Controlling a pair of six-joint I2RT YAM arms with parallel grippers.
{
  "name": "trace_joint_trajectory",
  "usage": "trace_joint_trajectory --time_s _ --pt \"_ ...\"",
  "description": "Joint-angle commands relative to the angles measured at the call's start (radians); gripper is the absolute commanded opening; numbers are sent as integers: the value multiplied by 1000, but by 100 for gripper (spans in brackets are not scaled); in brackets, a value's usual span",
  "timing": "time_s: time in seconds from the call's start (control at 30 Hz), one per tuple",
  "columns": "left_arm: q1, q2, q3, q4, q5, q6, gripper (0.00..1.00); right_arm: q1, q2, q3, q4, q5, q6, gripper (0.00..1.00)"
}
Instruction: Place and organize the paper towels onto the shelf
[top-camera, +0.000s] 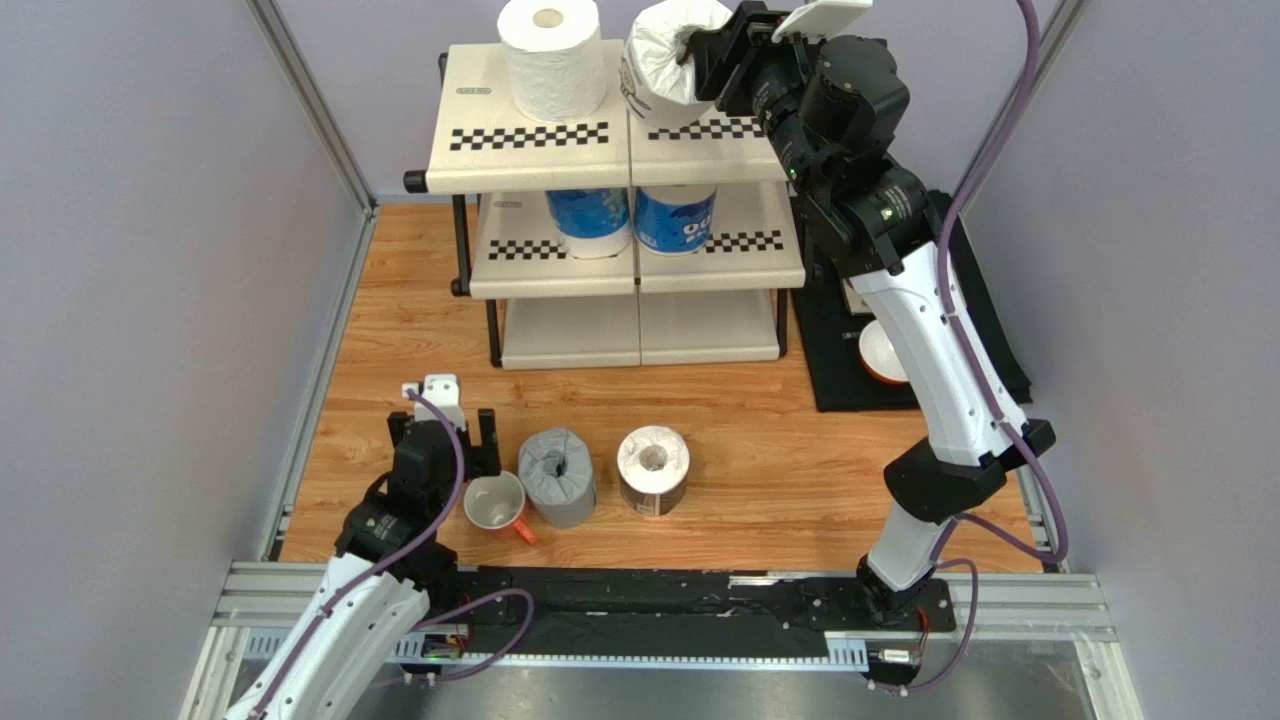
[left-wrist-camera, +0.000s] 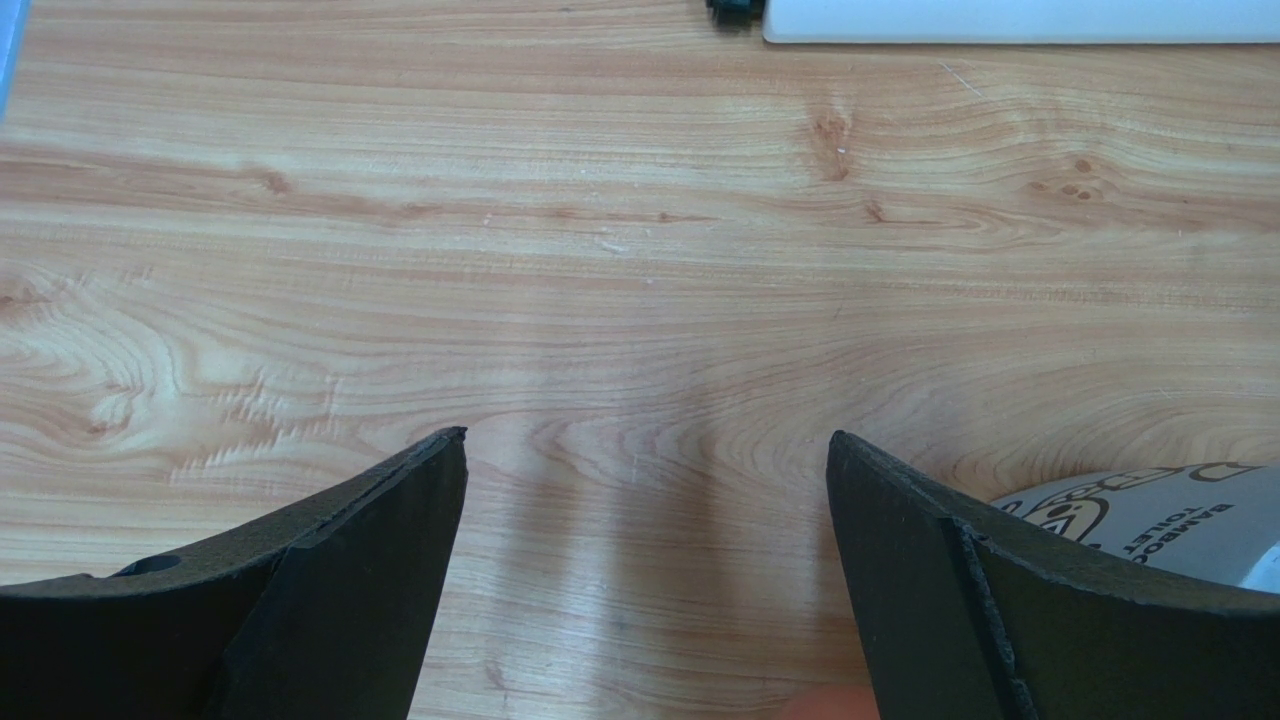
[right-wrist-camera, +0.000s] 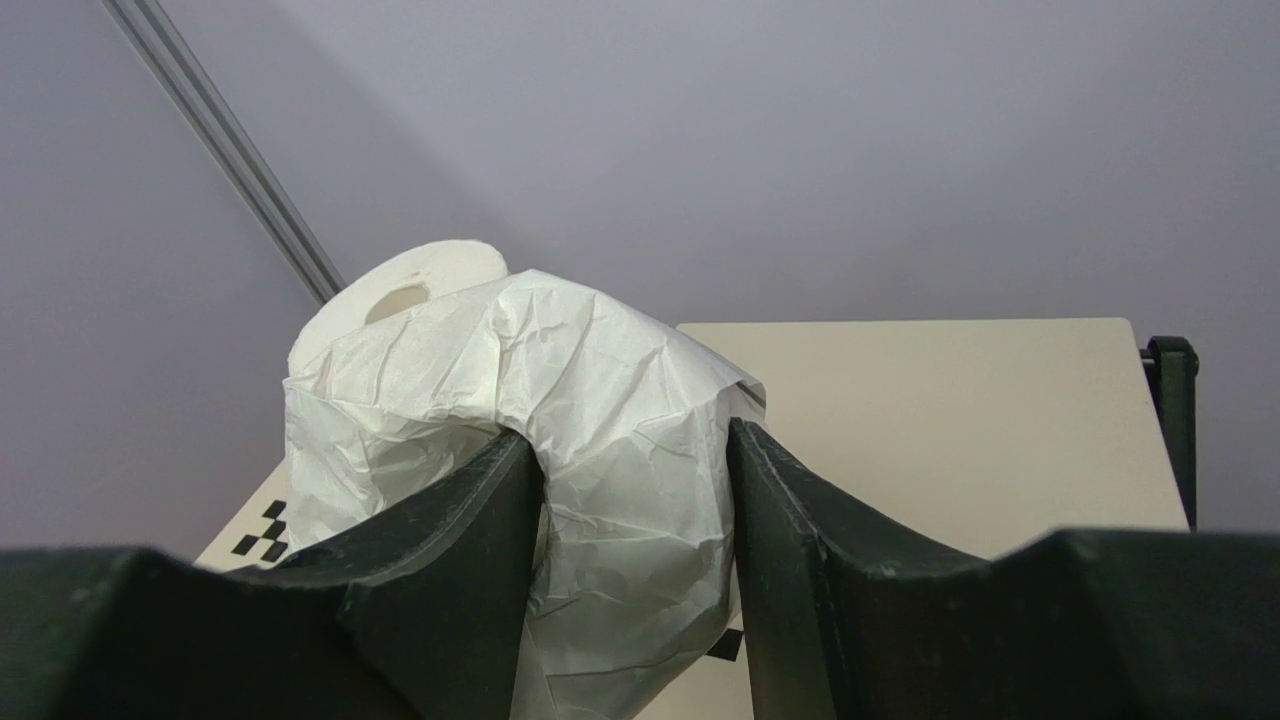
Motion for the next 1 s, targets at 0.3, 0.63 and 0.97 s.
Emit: trace_joint_trajectory --time_s 0.3,0.63,0.97 --pt "1 2 34 8 -2 -5 98 -23 33 39 76 -52 38 50" --pt "1 8 32 9 1 -5 98 -28 40 38 74 -45 27 51" --pt "1 12 32 9 2 -3 98 -33 51 38 71 -42 24 53"
